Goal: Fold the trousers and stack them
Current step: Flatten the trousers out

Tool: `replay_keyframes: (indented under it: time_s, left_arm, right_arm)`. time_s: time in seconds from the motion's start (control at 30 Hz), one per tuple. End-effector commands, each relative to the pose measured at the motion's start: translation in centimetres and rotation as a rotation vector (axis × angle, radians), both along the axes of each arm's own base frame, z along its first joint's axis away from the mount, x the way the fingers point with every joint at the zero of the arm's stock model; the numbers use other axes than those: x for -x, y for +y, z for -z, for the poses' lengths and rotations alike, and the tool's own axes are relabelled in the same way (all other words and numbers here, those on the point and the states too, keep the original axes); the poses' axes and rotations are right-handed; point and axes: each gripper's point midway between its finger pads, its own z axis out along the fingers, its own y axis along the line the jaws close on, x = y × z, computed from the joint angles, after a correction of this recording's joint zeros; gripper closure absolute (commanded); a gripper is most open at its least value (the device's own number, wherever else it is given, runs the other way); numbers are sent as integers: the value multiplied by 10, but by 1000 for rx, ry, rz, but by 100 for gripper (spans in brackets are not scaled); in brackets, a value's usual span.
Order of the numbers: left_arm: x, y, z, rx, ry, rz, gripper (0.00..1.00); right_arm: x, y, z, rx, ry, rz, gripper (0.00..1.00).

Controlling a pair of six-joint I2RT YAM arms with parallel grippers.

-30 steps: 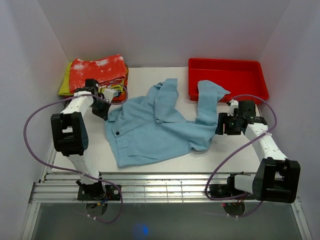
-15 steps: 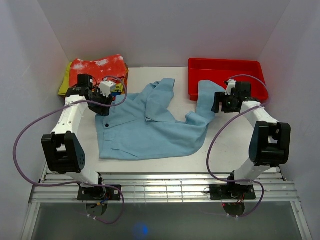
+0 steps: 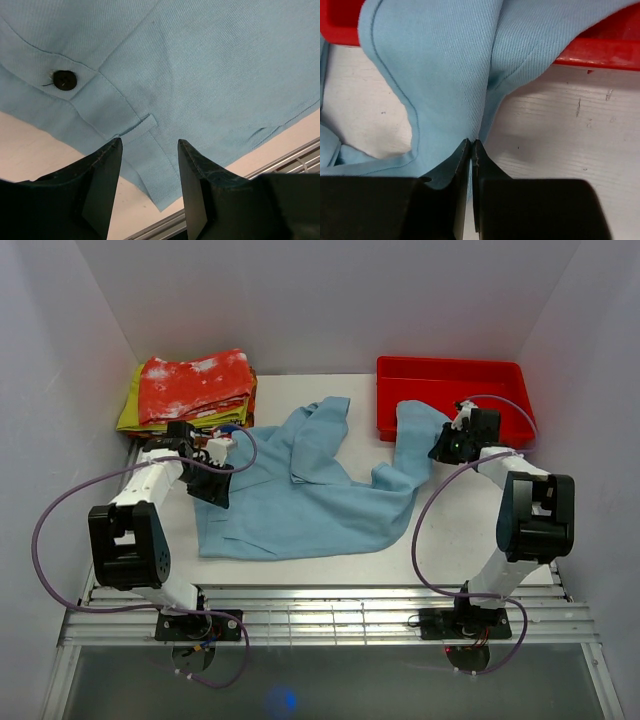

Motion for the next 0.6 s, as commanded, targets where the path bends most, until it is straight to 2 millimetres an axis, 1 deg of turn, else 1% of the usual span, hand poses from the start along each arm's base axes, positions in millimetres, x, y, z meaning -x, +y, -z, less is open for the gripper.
replay_keyframes:
  time_s: [0.0,0.03,0.07,0.1,0.13,0.17,0.2,0.23,0.27,0.3,0.33,0.37,0.4,0.43,0.47,0.5,0.53,0.57]
  left_arm:
    - [2,-5,9,37,20,-14,41]
    - [5,-4,14,29,30,-20,41]
    - [4,-2,18,20,32,-22,41]
    - [3,-1,20,14,31,-23,41]
    - [3,0,24,10,39,-26,41]
    - [2,1,26,7,38,-31,42]
    - [0,1,27,8,36,-33,42]
    - [-1,0,28,15,38,-31,42]
    - [-4,1,28,14,34,-34,42]
    - [-5,1,29,12,37,-39,42]
    - [-5,3,32,4,48,-44,42]
    - [-6,4,33,1,54,-48,42]
    - [-7,5,35,-3,56,-52,43]
    - [-8,6,38,-11,60,-57,44]
    - [-9,7,39,-14,62,-60,44]
    - [-10,8,40,-16,62,-66,44]
    - [-11,9,41,-20,63,-70,44]
    - [-13,10,41,-24,65,-74,44]
  right_arm:
    - [2,-19,-48,-18,-102,14,92]
    - [8,-25,-55,-16,-116,20,92]
    - [15,-32,-78,-6,-171,30,92]
    - [26,-37,-81,3,-171,37,92]
    - [32,-53,-87,26,-188,60,92]
    - [40,-58,-108,45,-245,63,92]
    - [47,-60,-116,54,-265,53,92]
    - [56,-69,-120,64,-255,69,92]
    - [64,-72,-139,97,-304,61,92]
    - [71,-81,-148,117,-313,90,92]
    - [83,-86,-150,130,-283,124,92]
    - [95,-89,-168,164,-319,162,92]
    - [105,-100,-172,205,-308,226,92]
    - [121,-100,-178,221,-308,256,92]
    - [126,-97,-181,216,-313,261,92]
    - [131,-96,-182,214,-319,263,85]
    - [134,-93,-180,204,-320,261,66]
    - [135,-89,-176,172,-301,266,62]
